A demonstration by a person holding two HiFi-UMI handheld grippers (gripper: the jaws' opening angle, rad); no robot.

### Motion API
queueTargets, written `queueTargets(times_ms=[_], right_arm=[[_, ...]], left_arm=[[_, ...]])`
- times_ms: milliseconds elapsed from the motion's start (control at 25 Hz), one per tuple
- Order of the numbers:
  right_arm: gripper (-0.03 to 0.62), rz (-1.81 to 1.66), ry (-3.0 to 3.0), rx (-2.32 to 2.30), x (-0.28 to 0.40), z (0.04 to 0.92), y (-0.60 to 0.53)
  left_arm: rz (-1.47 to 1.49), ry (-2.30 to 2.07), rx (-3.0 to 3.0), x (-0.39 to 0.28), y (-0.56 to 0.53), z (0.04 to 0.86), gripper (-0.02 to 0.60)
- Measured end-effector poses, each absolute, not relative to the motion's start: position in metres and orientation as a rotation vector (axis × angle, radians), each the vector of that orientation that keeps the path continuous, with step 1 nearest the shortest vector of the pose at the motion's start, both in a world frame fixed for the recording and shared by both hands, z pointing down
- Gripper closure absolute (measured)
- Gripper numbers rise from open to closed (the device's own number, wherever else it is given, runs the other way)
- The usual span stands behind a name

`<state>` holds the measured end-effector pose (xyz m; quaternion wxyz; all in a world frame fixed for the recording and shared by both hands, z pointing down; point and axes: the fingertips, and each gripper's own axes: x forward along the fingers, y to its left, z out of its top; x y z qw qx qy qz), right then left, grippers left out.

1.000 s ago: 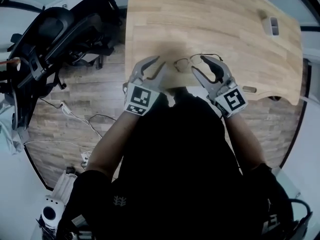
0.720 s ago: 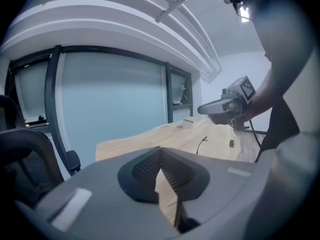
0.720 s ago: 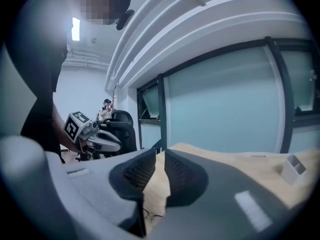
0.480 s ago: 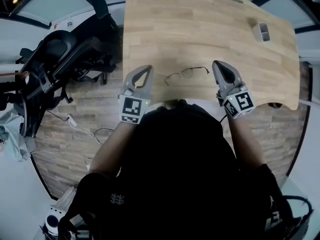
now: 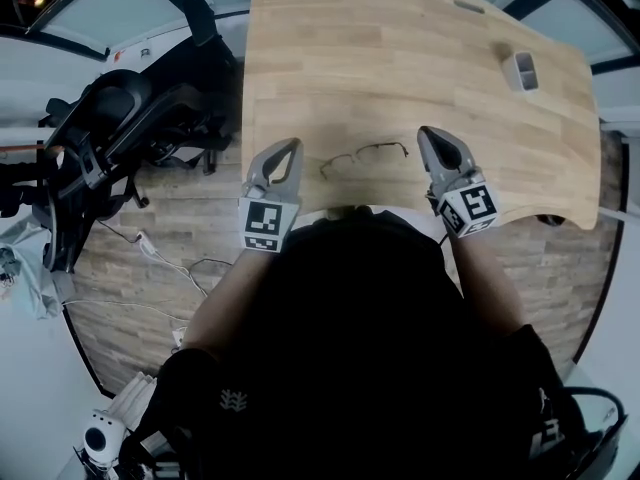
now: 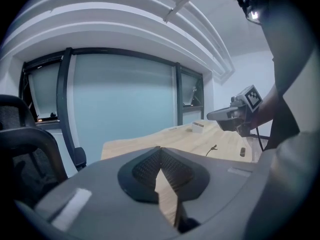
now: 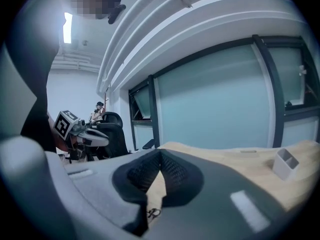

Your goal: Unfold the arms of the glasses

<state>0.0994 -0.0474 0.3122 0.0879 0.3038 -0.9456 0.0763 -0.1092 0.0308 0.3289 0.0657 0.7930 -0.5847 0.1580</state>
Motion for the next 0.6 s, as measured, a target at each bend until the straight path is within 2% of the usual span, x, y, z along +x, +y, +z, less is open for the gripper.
queueTargets(times_ms=[600], right_arm=[[0.592,0.212,-2.835,0.866,0.0961,0.3136,-0.0568]], left_arm=[[0.496,-1.816,2.366,-0.1136,0.0259,0.322,0.574]])
